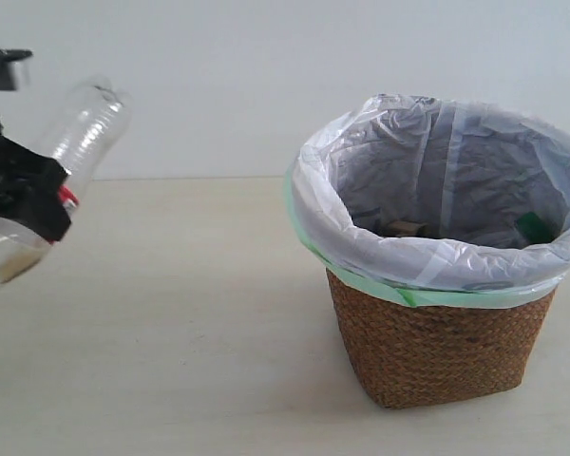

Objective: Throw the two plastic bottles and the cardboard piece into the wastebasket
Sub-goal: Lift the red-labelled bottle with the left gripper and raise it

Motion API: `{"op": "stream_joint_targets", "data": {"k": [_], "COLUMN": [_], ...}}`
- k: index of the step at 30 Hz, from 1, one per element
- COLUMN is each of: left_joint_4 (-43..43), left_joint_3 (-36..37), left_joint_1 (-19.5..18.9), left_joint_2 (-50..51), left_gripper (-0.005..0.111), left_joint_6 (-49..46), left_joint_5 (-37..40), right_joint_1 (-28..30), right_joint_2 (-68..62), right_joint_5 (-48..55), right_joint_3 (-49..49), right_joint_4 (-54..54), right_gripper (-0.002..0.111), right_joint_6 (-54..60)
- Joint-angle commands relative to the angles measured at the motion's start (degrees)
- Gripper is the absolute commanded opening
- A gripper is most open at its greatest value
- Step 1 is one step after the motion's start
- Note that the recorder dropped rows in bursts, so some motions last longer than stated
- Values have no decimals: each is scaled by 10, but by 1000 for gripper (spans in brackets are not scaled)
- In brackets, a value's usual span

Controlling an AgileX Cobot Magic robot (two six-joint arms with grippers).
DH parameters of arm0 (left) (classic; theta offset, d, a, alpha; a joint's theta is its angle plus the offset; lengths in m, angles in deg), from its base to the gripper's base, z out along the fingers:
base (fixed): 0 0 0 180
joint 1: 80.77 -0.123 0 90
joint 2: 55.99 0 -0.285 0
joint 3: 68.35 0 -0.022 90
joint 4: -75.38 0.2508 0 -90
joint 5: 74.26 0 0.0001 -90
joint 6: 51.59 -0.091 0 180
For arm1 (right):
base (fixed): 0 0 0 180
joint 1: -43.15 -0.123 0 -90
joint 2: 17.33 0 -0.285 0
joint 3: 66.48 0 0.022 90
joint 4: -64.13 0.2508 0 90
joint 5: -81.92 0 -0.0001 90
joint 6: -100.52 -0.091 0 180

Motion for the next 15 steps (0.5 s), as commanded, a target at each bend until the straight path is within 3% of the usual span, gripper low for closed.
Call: {"op": "stream_joint_targets", "data": {"k": [1,9,15], "left_joint_4": [7,144,150], "left_joint_3": [38,79,85], "left_joint_1": [-45,-138,-153], "left_joint_2": [-103,-189,-190], "left_gripper": [4,4,4], "left_joint_6": [39,114,137], "left_joint_5": [0,66,66], "right_joint_1": [-1,-1,-1], "right_joint_2": [3,3,3], "right_joint_5": [-4,-4,-4], "right_joint_3": [0,0,0], "right_joint_4": [-1,-1,-1], "right_gripper": [0,0,0], "right_joint_6": [0,0,0]}}
